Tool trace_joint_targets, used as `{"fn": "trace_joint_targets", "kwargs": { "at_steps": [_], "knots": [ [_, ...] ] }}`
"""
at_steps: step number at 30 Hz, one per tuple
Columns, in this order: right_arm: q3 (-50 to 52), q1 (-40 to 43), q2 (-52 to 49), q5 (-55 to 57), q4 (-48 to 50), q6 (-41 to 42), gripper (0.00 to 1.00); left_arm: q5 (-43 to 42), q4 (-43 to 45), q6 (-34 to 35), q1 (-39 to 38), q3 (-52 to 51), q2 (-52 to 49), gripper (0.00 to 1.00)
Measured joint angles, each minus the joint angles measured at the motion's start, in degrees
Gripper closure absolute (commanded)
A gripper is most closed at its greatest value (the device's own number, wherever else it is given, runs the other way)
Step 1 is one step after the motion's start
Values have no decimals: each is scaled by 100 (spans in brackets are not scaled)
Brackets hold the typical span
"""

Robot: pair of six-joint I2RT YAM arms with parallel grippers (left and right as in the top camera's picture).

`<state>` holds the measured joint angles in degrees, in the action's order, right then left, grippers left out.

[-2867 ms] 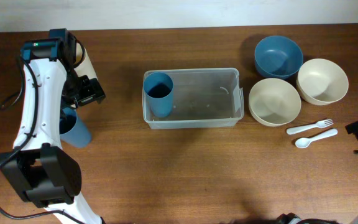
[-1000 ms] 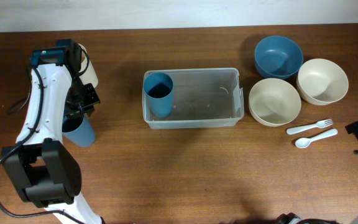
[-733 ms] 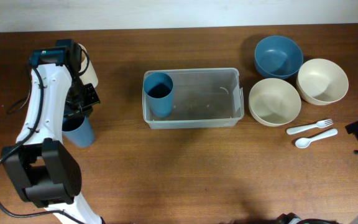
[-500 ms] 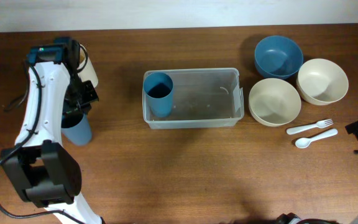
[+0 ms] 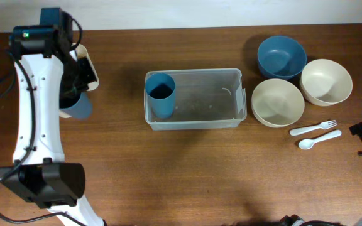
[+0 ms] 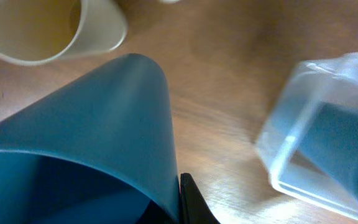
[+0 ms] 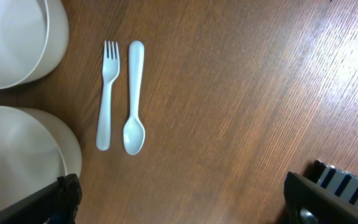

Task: Pack container
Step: 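Grasp the second blue cup's rim with the left gripper and lift, then carry the blue cup with the left gripper over the container's left end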

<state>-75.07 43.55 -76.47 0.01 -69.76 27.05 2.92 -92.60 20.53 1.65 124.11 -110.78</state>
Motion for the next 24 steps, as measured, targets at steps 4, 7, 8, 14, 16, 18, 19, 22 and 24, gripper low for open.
{"fn": "trace_joint_targets", "kwargs": {
  "at_steps": [4,7,8,14,16,18,19,22,24],
  "knots": [
    [0,0,0,0,0,0,1,-22,-87,-50,-369,612,0,99],
    [0,0,0,0,0,0,1,-20,-138,-109,-649,1088,0,98],
    [0,0,0,2,0,0,1,-20,-136,-127,-723,1207,0,99],
    [0,0,0,0,0,2,1,-26,-173,-149,-1266,1884,2,98],
    [0,0,0,0,0,-2,1,-46,-236,-149,-1394,2070,2,98],
    [0,0,0,2,0,0,1,-57,-286,-151,-1484,2245,2,99],
    [0,0,0,0,0,0,1,-59,-317,-170,-1534,2334,2,98],
    [-2,0,0,0,0,-2,1,-59,-398,-229,-1668,2555,2,98],
    [0,0,0,0,0,0,1,-61,-407,-293,-1777,2688,2,98]
  ]
}}
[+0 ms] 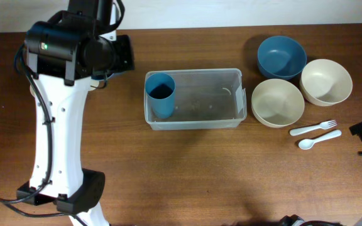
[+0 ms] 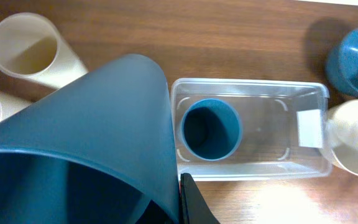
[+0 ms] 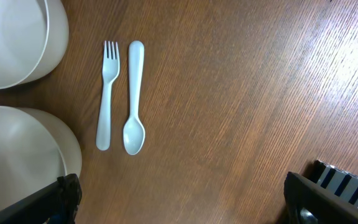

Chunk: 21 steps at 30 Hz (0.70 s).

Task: Pack container
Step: 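Carry the blue cup with the left gripper over the container's left end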

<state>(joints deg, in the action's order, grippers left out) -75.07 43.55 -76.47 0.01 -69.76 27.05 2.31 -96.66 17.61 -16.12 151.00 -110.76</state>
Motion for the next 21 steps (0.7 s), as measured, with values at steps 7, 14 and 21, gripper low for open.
{"fn": "trace_joint_targets", "kwargs": {
  "at_steps": [7,14,21],
  "knots": [
    [0,0,0,0,0,0,1,0,-2,-94,-358,116,144,98],
    [0,0,0,0,0,-4,1,-70,-2,-118,-811,118,358,98],
    [0,0,0,0,0,0,1,-177,-2,-138,-1045,122,374,97]
  ]
}}
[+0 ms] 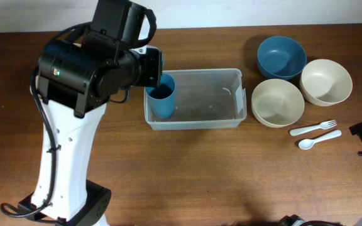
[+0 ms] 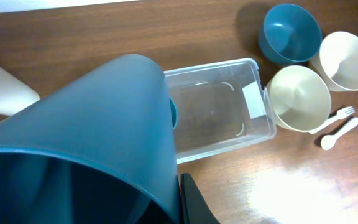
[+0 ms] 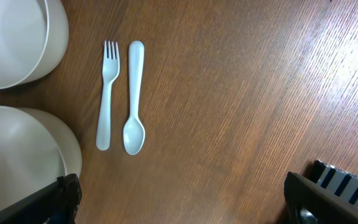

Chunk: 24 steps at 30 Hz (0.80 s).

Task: Pack container
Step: 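Carry the blue cup with the left gripper over the container's left end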

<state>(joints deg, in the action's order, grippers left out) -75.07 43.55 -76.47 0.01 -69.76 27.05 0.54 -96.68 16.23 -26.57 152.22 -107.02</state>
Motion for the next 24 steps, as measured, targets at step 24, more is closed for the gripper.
{"fn": "trace_joint_targets", "kwargs": {
  "at_steps": [24],
  "knots": [
    [0,0,0,0,0,0,1,-81,-9,-13,-15,2,-9,97]
  ]
}}
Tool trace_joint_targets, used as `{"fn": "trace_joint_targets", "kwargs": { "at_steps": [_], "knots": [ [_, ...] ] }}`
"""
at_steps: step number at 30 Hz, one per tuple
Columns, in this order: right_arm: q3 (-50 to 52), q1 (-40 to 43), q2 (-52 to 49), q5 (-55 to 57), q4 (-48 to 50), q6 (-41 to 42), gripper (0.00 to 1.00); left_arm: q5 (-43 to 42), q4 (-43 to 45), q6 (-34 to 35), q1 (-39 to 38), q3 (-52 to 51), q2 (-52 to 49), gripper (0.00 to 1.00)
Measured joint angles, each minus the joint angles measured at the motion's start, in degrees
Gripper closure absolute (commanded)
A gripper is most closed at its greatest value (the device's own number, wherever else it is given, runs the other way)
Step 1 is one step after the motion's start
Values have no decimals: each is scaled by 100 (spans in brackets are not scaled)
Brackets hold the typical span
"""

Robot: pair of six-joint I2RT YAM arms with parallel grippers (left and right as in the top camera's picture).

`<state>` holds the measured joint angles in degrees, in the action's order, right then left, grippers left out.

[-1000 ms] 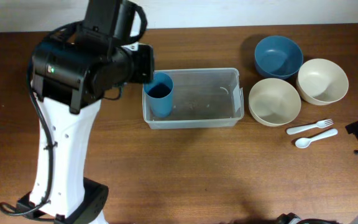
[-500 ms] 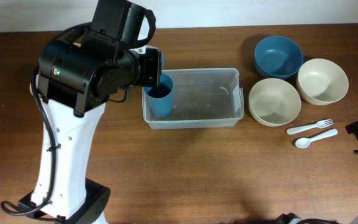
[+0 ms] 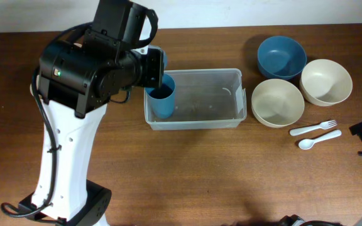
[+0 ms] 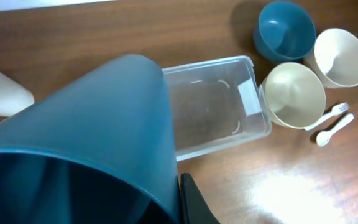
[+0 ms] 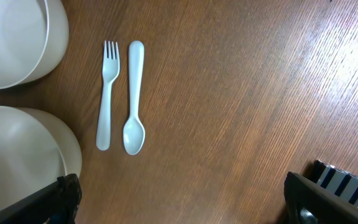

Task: Pack container
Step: 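Carry the blue cup with the left gripper over the container's left end, then lower the blue cup into the first blue cup and open the left gripper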

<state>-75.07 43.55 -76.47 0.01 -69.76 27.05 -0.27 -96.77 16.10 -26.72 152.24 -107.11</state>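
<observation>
A clear plastic container [image 3: 197, 100] lies mid-table with one blue cup [image 3: 161, 94] standing in its left end. My left gripper [image 4: 123, 210] is shut on a second blue cup [image 4: 92, 137], which fills the left wrist view; one dark fingertip [image 4: 191, 202] presses its wall. High over the container's left end, the left arm [image 3: 99, 63] hides the held cup from overhead. My right gripper [image 5: 182, 202] is open and holds nothing, low over bare wood at the table's right edge. A white fork [image 5: 107, 93] and spoon [image 5: 133, 99] lie in front of it.
A blue bowl [image 3: 281, 55] and two cream bowls [image 3: 278, 102] [image 3: 326, 81] stand right of the container. The fork [image 3: 313, 128] and spoon [image 3: 319, 139] lie near them. A cream cup lies at the far left.
My left gripper, still holding the blue cup, has shifted slightly further over the container's left end; the cup in the container is now hidden in the left wrist view. The right arm is unchanged.
My left gripper held the blue cup low at the table's left, beside the cream cups. Then it was raised behind and left of the container. Then it stood high over the container's left end, where it remains. The right gripper stayed open throughout.
</observation>
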Motion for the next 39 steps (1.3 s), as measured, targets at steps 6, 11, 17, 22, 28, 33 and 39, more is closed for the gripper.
{"fn": "trace_joint_targets", "kwargs": {
  "at_steps": [6,11,17,22,28,33,39],
  "knots": [
    [0,0,0,0,0,0,1,-129,0,-31,0,-142,-96,97],
    [0,0,0,0,0,0,1,-212,2,-68,0,-310,-177,97],
    [0,0,0,0,0,0,1,-280,0,-120,0,-365,-181,97],
    [0,0,0,0,0,-2,2,-280,4,-157,0,-713,-181,98],
    [0,0,0,0,0,0,1,-254,4,-160,0,-1174,-188,98],
    [0,0,0,0,0,0,1,-162,9,-160,0,-1198,-188,98],
    [0,0,0,0,0,-2,2,-118,61,-160,0,-1200,-188,98]
  ]
}}
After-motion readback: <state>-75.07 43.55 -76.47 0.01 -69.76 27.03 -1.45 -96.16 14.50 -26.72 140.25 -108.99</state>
